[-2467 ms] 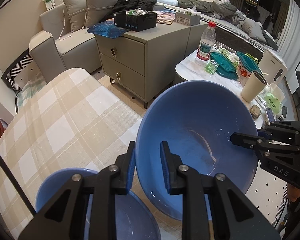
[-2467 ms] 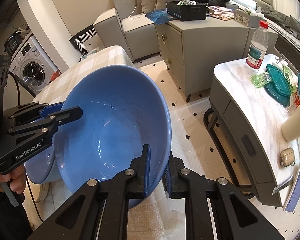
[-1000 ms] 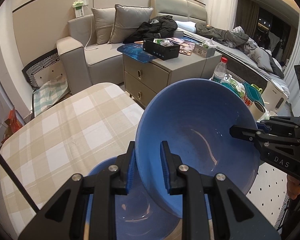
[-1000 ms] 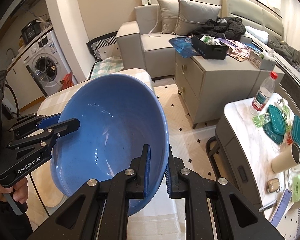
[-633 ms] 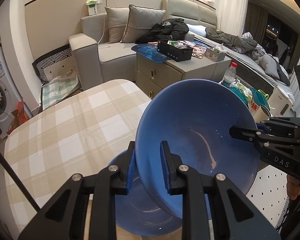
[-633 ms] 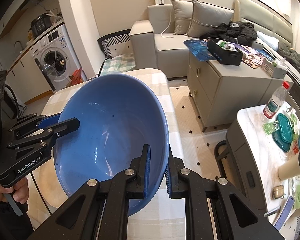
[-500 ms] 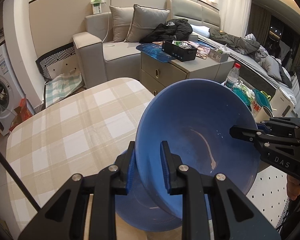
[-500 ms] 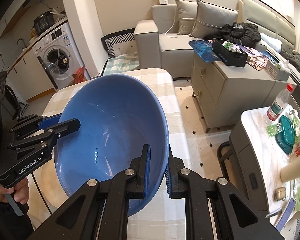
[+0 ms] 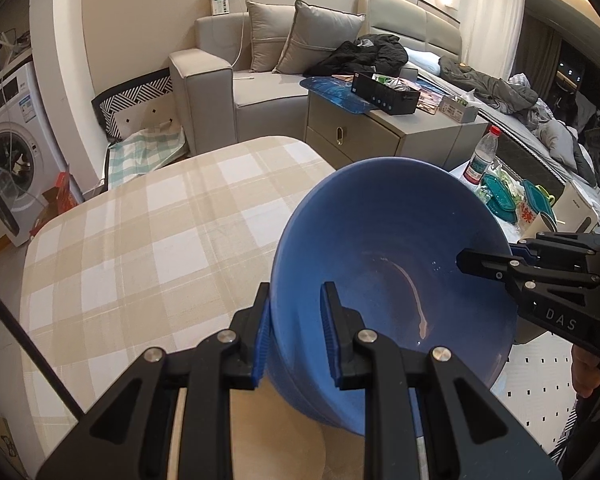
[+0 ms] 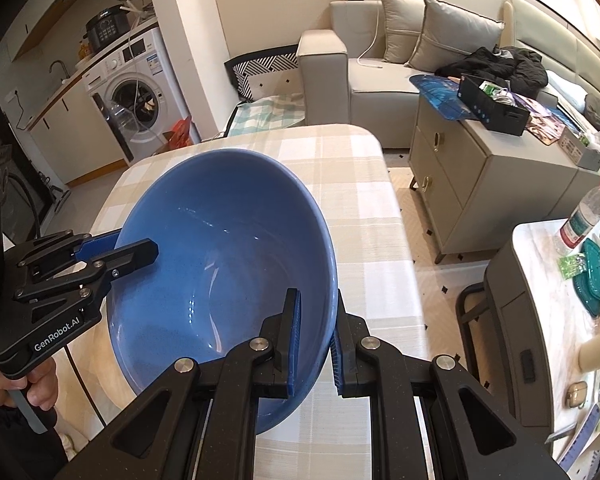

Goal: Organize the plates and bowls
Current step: 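Lift the blue bowl with both grippers and carry it toward the cream plates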

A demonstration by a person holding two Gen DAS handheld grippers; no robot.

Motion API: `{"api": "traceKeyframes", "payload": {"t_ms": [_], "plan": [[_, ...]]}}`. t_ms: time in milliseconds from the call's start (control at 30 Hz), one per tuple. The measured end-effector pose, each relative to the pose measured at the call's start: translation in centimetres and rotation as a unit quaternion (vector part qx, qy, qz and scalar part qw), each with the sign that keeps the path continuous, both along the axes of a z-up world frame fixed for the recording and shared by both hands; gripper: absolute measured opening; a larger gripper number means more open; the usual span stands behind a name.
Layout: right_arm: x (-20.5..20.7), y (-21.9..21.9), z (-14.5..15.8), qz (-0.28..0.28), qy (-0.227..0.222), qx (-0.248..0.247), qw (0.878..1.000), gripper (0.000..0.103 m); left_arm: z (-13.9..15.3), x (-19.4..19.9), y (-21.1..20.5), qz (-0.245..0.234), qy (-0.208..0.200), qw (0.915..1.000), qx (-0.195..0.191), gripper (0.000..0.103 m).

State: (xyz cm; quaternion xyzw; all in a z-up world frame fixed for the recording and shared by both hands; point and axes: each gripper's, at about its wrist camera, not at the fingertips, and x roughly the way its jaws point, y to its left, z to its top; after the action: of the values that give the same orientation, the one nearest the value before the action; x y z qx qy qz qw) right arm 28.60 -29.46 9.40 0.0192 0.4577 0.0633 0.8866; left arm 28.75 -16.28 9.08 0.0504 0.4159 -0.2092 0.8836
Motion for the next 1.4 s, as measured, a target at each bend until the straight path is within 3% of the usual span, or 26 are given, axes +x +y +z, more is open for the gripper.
{"api": "traceKeyframes", "payload": {"t_ms": [900, 1400], "plan": [[2.3, 0.4, -4.5, 0.012, 0.04, -0.006, 0.999, 0.013, -4.0, 0.3, 0.3, 0.01, 0.037, 0.999, 0.023, 0.022], [2.6, 0.8, -5.9, 0.014, 0.046, -0.027, 0.998, 0.013, -4.7, 0.5, 0.4, 0.013, 0.04, 0.9988, 0.026, 0.022]]}}
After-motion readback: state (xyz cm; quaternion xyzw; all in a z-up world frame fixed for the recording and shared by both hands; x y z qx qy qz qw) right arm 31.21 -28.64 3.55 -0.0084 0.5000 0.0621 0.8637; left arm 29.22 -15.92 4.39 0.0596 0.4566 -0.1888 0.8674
